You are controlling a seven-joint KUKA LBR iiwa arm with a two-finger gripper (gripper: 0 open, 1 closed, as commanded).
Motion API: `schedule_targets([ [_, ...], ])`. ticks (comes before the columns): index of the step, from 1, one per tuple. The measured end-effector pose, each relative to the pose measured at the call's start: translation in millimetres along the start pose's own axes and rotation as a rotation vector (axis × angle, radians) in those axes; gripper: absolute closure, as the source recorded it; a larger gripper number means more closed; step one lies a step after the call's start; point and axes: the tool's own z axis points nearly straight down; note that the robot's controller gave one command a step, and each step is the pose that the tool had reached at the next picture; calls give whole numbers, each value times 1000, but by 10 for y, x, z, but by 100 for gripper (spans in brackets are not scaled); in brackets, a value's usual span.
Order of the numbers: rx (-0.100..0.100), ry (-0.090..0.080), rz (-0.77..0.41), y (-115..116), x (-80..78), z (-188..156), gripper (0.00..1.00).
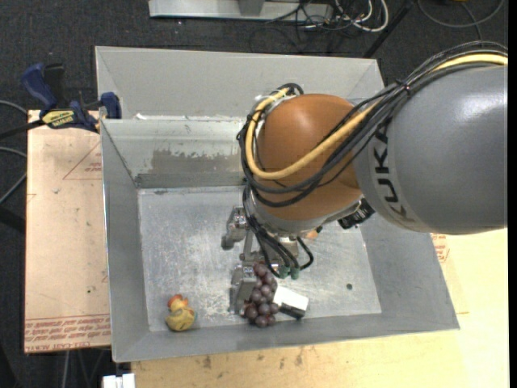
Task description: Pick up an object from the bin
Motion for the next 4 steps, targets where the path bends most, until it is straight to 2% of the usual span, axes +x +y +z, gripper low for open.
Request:
schedule_targets([
  [1, -2, -8, 4, -10, -18, -39, 0],
  [2, -3, -14, -20, -238, -179, 488, 0],
  [3, 0, 1, -76, -488, -185, 741, 0],
  [4, -10, -33, -242, -773, -240, 1486, 100],
])
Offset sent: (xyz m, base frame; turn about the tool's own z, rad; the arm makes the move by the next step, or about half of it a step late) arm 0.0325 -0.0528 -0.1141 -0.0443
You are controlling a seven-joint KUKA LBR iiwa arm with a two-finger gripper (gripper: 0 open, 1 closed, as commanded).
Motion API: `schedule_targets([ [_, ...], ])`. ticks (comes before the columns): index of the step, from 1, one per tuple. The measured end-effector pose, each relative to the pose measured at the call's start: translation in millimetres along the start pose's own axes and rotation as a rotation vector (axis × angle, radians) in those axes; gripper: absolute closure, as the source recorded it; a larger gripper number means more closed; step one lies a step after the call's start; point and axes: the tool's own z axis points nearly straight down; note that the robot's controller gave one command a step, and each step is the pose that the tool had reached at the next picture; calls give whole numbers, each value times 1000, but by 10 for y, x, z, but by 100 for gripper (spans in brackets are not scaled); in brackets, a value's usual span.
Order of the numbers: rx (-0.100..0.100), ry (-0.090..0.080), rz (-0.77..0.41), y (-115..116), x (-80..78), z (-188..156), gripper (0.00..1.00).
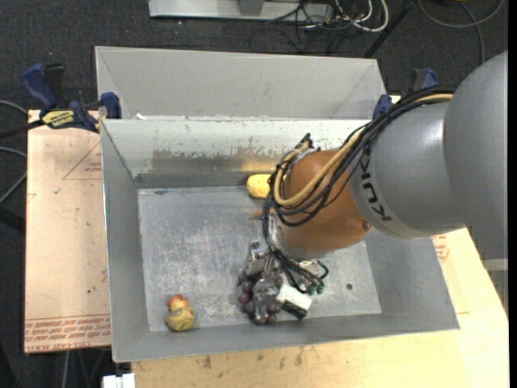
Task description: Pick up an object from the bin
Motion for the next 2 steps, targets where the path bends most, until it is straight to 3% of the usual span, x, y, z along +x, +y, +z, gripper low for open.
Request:
schedule_targets([
  [1, 0, 0, 0, 0, 0, 0, 100],
  [2, 6, 23, 16, -84, -102, -1189, 100],
])
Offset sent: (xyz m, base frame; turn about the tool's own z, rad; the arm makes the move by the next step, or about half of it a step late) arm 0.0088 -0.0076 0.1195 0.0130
